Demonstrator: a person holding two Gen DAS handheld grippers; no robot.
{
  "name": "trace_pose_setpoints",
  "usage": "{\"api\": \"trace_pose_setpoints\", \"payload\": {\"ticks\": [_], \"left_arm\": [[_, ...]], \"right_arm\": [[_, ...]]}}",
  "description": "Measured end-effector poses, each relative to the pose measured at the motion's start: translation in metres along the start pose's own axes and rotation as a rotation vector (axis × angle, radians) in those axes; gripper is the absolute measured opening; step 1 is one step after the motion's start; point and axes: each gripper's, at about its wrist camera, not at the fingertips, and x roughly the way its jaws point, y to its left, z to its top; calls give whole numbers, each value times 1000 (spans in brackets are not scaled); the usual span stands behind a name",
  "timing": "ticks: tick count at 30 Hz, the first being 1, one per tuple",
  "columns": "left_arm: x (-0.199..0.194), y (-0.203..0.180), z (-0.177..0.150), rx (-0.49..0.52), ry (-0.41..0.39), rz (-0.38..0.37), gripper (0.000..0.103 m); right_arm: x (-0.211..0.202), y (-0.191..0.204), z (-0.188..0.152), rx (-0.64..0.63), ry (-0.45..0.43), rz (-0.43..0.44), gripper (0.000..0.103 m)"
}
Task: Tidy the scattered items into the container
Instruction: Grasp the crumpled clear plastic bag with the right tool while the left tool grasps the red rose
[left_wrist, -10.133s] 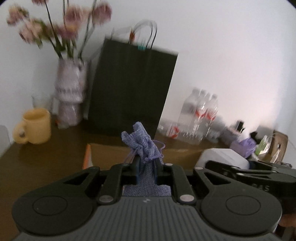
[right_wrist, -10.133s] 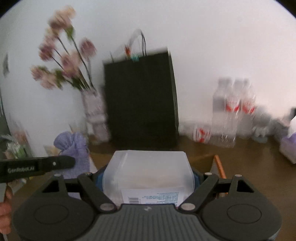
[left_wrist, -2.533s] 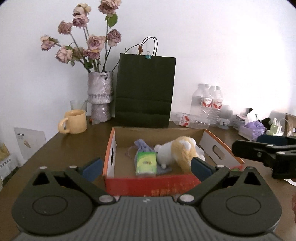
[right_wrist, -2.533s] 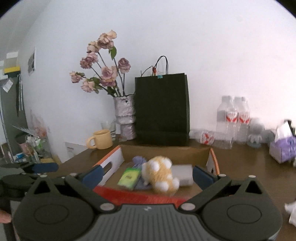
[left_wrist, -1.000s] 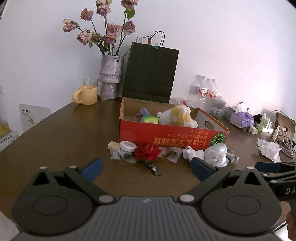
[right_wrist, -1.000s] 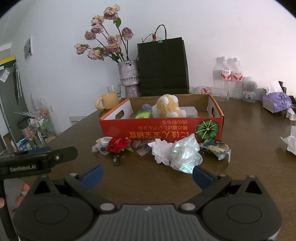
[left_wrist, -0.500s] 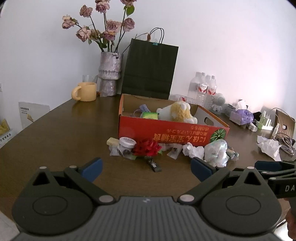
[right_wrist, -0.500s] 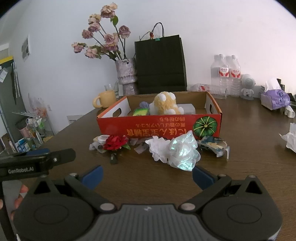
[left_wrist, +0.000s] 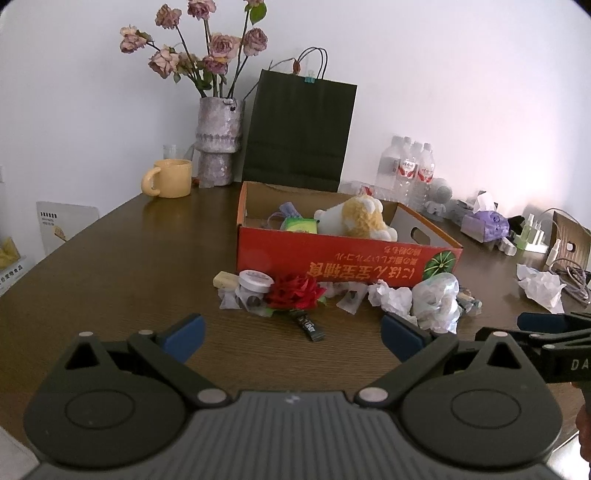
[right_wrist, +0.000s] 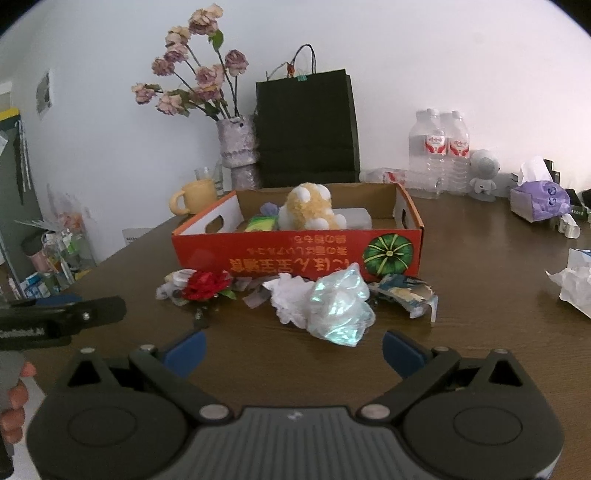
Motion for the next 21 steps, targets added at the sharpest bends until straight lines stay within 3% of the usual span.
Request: {"api": "trace_pose_setpoints", "payload": {"ticks": [10, 20, 21], "left_arm": [[43, -4, 19, 47, 11, -15, 102], [116, -8, 35, 115, 99, -25, 63], [122, -8, 35, 116, 111, -26, 58]], "right_arm": [[45, -13, 14, 5, 28, -37, 85], [92, -30, 25, 32, 84, -37, 62], [94, -31, 24, 37, 90, -29, 56]]}}
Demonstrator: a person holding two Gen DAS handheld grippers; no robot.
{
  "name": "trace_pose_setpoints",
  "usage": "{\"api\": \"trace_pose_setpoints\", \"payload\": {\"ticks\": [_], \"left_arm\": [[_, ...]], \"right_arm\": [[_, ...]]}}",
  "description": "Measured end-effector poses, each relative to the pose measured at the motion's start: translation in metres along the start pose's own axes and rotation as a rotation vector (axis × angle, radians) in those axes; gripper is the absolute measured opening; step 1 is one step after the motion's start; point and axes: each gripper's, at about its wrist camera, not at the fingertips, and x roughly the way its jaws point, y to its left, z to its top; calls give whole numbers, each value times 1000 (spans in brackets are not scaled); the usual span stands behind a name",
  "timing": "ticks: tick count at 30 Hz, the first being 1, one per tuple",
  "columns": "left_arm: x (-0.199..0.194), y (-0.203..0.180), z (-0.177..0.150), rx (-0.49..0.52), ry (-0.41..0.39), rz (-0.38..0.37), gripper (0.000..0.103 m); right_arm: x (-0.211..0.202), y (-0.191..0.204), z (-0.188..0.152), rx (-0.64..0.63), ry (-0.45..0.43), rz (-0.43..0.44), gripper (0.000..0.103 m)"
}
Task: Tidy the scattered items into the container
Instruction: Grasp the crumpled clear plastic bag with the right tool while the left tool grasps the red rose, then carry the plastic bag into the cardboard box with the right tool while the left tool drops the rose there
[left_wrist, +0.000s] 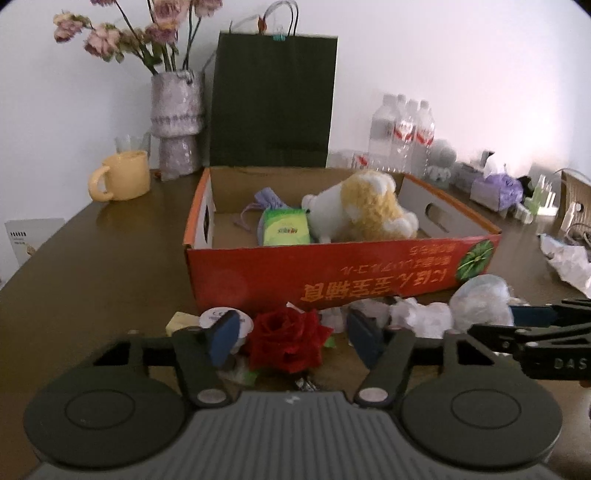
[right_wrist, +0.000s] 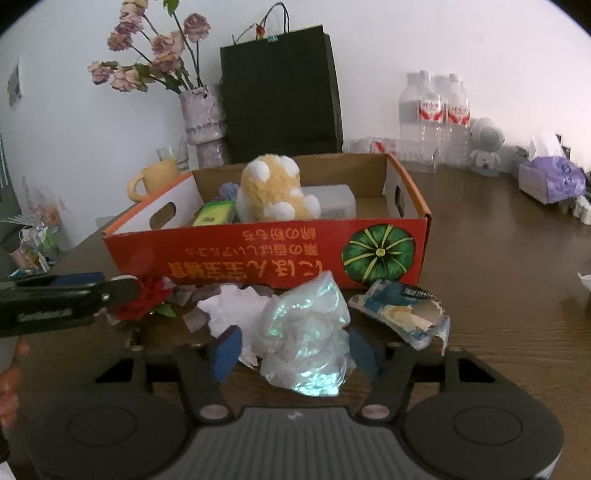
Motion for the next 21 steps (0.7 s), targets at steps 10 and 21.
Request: {"api": "trace_pose_setpoints", "payload": {"ticks": [10, 21], "left_arm": [[3, 11, -3, -32, 2, -20, 31], [-59, 4, 3, -31, -123, -41, 31]], "right_arm": [[-7, -8, -6, 41, -23, 67, 31], [-53, 2, -1, 25, -125, 69, 30]]}}
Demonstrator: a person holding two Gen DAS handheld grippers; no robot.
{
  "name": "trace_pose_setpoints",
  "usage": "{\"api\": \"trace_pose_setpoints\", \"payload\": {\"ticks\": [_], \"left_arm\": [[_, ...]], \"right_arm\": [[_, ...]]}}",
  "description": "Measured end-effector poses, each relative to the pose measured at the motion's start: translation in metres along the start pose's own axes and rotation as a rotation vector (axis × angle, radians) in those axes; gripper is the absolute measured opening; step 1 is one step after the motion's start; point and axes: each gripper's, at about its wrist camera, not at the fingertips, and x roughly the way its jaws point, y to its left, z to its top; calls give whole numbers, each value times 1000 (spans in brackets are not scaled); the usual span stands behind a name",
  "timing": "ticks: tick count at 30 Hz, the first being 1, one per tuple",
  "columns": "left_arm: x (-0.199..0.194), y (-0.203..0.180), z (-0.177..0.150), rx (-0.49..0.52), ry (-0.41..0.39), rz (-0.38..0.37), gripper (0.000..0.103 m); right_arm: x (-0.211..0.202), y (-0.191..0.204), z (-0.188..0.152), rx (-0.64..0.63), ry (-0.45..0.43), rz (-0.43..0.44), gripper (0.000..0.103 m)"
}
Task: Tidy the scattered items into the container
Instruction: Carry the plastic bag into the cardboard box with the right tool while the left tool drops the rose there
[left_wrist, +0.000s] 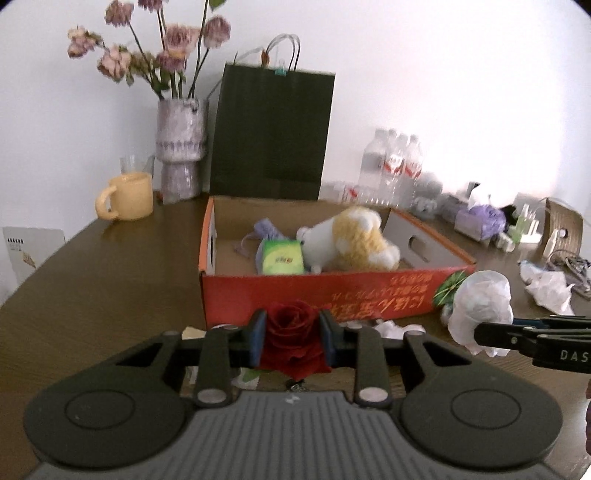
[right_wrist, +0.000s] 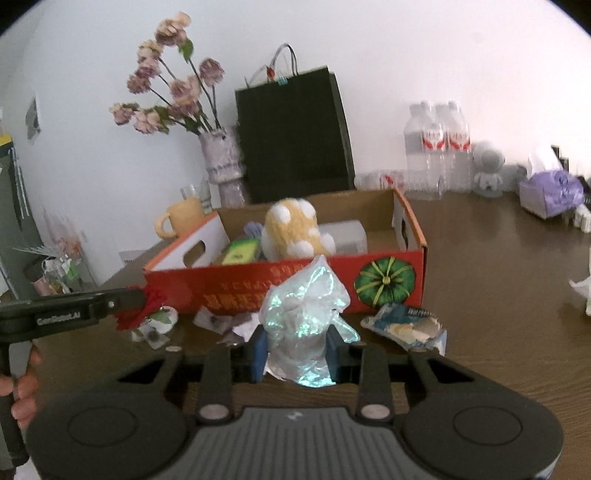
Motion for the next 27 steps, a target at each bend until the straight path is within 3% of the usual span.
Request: {"api": "trace_pose_setpoints", "payload": {"ticks": [12, 20, 27], "left_arm": [[-30, -4, 19, -14, -84, -20, 31], [-9, 6, 44, -72, -85, -18, 31], [38, 12, 79, -90, -99, 8, 31]], "right_arm": [[-33, 12, 27, -28, -114, 20, 30], [-12, 1, 61, -23, -153, 29, 31], [35, -13, 100, -27, -170, 24, 31]]}}
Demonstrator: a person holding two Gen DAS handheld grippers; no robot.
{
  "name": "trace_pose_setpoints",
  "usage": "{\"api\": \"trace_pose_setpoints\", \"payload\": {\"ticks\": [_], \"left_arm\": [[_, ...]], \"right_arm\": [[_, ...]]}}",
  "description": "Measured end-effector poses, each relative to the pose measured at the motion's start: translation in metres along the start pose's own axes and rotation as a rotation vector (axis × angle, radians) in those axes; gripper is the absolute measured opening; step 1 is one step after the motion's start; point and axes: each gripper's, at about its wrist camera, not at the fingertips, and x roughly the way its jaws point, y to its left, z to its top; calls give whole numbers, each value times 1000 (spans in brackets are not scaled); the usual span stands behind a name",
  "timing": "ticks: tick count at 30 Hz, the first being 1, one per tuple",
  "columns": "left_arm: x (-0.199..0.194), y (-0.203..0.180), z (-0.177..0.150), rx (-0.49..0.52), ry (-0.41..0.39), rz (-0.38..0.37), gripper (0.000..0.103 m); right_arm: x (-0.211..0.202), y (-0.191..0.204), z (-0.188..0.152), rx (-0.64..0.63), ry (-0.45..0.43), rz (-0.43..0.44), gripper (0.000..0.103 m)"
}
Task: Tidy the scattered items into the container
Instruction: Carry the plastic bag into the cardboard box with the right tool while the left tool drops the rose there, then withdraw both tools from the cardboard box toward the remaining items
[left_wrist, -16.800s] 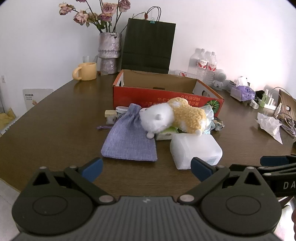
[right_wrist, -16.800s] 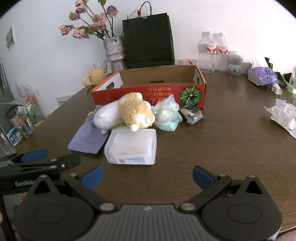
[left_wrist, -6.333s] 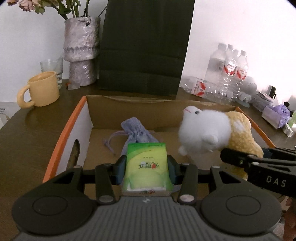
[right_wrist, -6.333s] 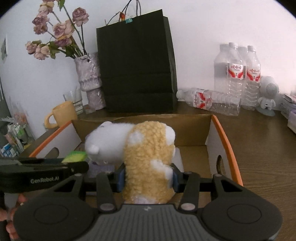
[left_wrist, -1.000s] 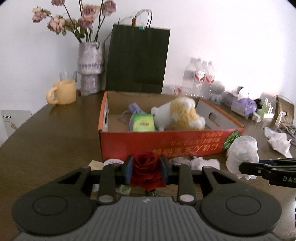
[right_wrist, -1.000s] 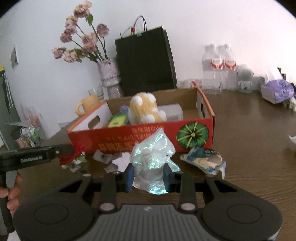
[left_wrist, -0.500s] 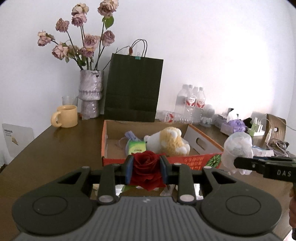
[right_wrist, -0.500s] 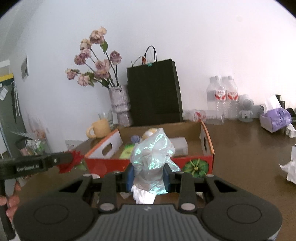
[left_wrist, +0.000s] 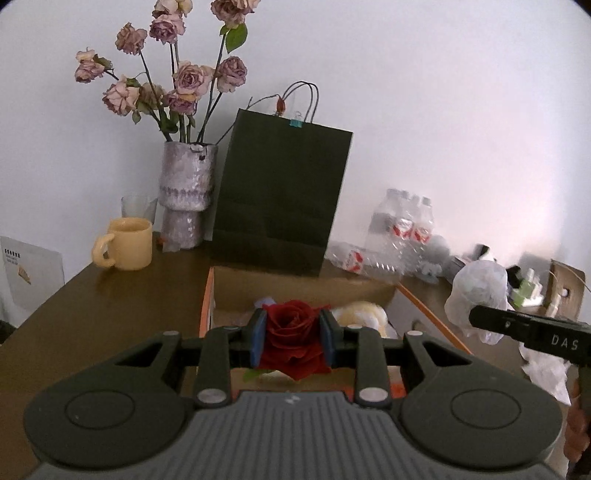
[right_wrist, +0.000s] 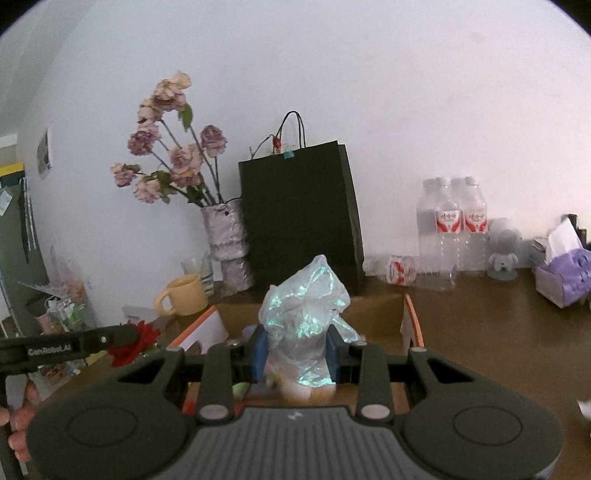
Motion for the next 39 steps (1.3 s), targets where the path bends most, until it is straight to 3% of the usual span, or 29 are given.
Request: {"api": "trace_pose_setpoints", "payload": {"ticks": [6, 13, 23, 25, 27, 31, 33, 34, 38, 39], "left_arm": [[66, -1, 15, 0, 36, 21, 31], [126, 5, 7, 19, 106, 47, 31], [155, 7, -12, 18, 160, 32, 34], [154, 7, -13, 20, 155, 30, 36], [151, 6, -13, 31, 139, 30, 45], [147, 2, -13, 48, 128, 35, 59], [142, 1, -11, 50, 114, 43, 79], [138, 1, -10, 51, 102, 51, 83], [118, 2, -5, 48, 44, 82, 101], [112, 2, -4, 44, 29, 84, 103]], "right_arm": [[73, -16, 21, 4, 25, -27, 31], [142, -35, 14, -28, 121, -30, 31], [167, -46, -2, -29, 241, -24, 32], [169, -43, -4, -41, 255, -27, 39], [167, -40, -3, -57, 253, -40, 45], [160, -37, 3, -53, 231, -33, 71], [154, -35, 7, -58, 213, -33, 79], [151, -34, 9, -63, 203, -33, 85], [139, -32, 16, -62, 173, -22, 94], [136, -31, 18, -58, 166, -18, 101]]}}
